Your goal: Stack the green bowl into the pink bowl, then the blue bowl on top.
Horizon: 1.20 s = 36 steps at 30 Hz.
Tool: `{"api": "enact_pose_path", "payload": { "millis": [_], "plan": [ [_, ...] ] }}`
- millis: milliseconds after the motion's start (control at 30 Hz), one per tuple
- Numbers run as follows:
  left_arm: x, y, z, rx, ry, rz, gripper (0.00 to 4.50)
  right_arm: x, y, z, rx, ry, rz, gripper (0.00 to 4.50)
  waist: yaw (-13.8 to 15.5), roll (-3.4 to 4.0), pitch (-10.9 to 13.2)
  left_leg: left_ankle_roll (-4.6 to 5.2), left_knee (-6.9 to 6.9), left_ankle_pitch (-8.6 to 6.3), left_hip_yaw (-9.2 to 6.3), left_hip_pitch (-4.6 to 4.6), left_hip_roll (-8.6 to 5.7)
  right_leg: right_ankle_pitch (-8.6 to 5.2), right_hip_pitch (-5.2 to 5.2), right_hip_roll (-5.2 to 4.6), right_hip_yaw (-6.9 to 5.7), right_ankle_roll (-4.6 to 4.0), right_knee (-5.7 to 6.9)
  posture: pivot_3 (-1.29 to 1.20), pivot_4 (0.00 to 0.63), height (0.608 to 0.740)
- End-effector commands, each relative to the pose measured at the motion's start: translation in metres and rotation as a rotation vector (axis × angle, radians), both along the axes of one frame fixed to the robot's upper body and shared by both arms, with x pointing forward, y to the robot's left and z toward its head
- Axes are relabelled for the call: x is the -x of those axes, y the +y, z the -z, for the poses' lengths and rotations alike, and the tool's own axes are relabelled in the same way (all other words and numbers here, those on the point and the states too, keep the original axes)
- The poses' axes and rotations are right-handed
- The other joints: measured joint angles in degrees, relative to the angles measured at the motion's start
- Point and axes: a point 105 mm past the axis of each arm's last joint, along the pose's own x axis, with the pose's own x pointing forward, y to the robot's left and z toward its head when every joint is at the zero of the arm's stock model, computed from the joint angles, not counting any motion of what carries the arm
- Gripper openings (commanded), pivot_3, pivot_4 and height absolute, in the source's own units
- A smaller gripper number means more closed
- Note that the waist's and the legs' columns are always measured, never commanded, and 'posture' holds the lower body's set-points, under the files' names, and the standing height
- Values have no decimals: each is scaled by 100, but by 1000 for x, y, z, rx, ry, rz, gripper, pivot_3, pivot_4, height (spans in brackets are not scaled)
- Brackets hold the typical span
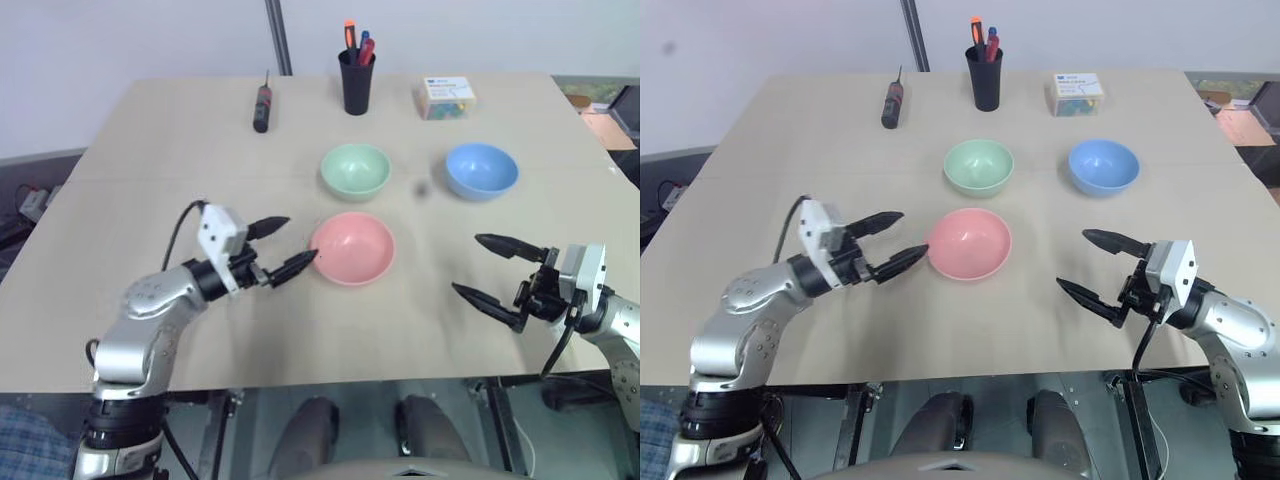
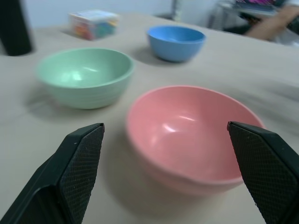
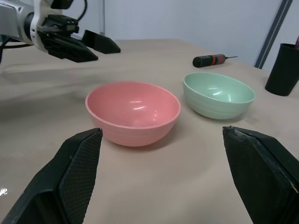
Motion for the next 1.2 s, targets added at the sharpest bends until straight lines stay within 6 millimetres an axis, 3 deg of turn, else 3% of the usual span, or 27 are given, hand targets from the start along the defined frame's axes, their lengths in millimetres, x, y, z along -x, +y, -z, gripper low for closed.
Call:
{"api": "enact_pose_path", "payload": {
  "millis": [33,200,367,567,833,1033,1200],
  "plan": [
    [14,22,-20,37,-122,-65,4460,-6,-2,-8,30,-60,14,4346,1,0,0,0,0,0,1,0,1,0,0,-1,1,0,0,0,150,740],
    [18,54,-26,74,-194,-220,4460,-28,-8,-8,72,-68,91,4346,11,0,0,8,-1,-5,0,2,0,0,1,-3,-1,0,0,0,150,740],
    [23,55,-23,78,-199,-228,4460,-60,7,-20,205,-119,85,4346,-7,1,1,7,0,-4,4,3,-2,1,2,-4,2,0,0,0,150,740],
    [25,59,-17,57,-200,-217,4460,-98,47,-46,301,-196,-15,4346,-48,4,3,-8,-9,4,7,2,2,1,-7,2,3,-2,0,0,150,740],
    [28,66,-18,52,-240,-273,4460,-145,112,-60,429,-272,-85,4346,-94,1,2,-14,-17,8,18,-31,-1,1,-53,-4,14,-2,-3,0,150,740],
    [37,69,-18,63,-257,-331,4460,-168,145,-67,493,-305,-94,4346,-167,1,2,-15,-28,8,16,-32,-2,1,-57,-8,10,-2,-8,0,150,740],
    [44,70,-21,79,-270,-369,4460,-173,159,-59,542,-282,-126,4346,-180,2,2,-17,-32,8,20,-33,0,1,-67,-8,16,-3,-5,0,150,740]
  ]
}}
